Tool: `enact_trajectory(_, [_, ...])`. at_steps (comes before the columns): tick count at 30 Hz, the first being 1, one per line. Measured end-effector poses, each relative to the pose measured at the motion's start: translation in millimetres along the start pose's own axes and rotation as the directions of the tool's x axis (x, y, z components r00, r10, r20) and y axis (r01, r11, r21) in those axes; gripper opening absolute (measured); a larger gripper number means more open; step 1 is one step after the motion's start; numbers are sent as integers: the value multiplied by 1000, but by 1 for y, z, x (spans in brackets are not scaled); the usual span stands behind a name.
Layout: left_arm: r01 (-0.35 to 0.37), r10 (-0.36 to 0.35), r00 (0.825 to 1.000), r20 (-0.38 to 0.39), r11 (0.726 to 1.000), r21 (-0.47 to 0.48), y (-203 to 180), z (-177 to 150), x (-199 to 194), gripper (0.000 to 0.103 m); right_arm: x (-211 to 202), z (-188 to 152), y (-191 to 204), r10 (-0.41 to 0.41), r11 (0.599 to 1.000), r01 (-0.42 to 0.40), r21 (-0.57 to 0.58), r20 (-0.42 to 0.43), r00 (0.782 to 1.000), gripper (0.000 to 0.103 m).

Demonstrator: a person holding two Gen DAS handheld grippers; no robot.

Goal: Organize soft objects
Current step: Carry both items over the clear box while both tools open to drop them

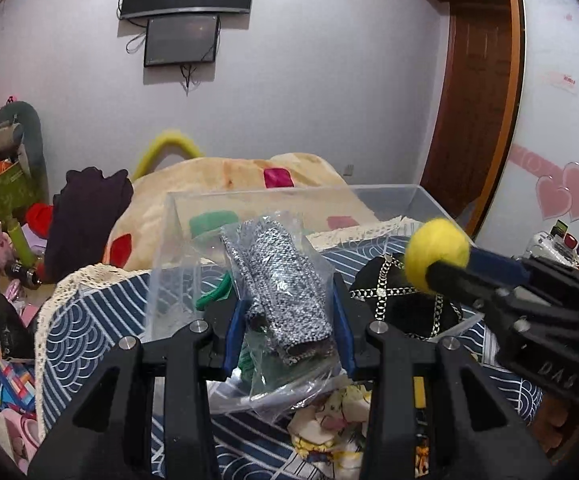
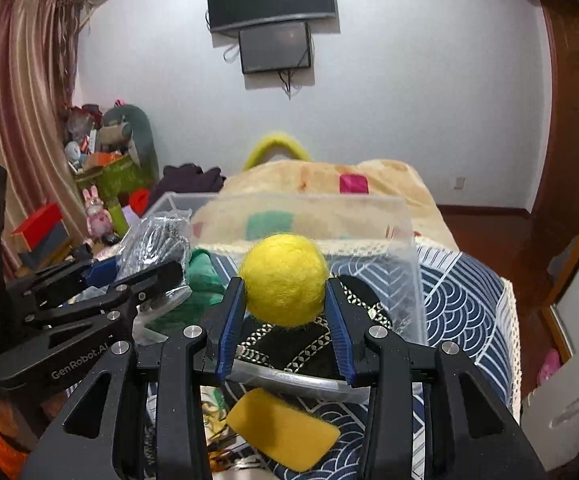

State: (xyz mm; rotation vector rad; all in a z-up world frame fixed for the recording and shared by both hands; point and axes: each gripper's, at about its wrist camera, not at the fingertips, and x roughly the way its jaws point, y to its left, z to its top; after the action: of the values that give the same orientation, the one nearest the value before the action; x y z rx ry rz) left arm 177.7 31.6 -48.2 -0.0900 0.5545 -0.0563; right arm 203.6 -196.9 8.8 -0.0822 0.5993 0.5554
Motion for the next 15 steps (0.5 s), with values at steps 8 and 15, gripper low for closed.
enact_trajectory(8, [6, -5, 998, -55, 1000, 19, -10, -8, 16, 44, 6, -8, -5, 9, 1000, -9, 1, -59, 998, 40])
enact_trajectory(15, [-9, 10, 1000, -22, 999, 48, -14, -7, -4, 61, -11, -7, -9, -1, 1000, 1, -12, -34, 999, 50])
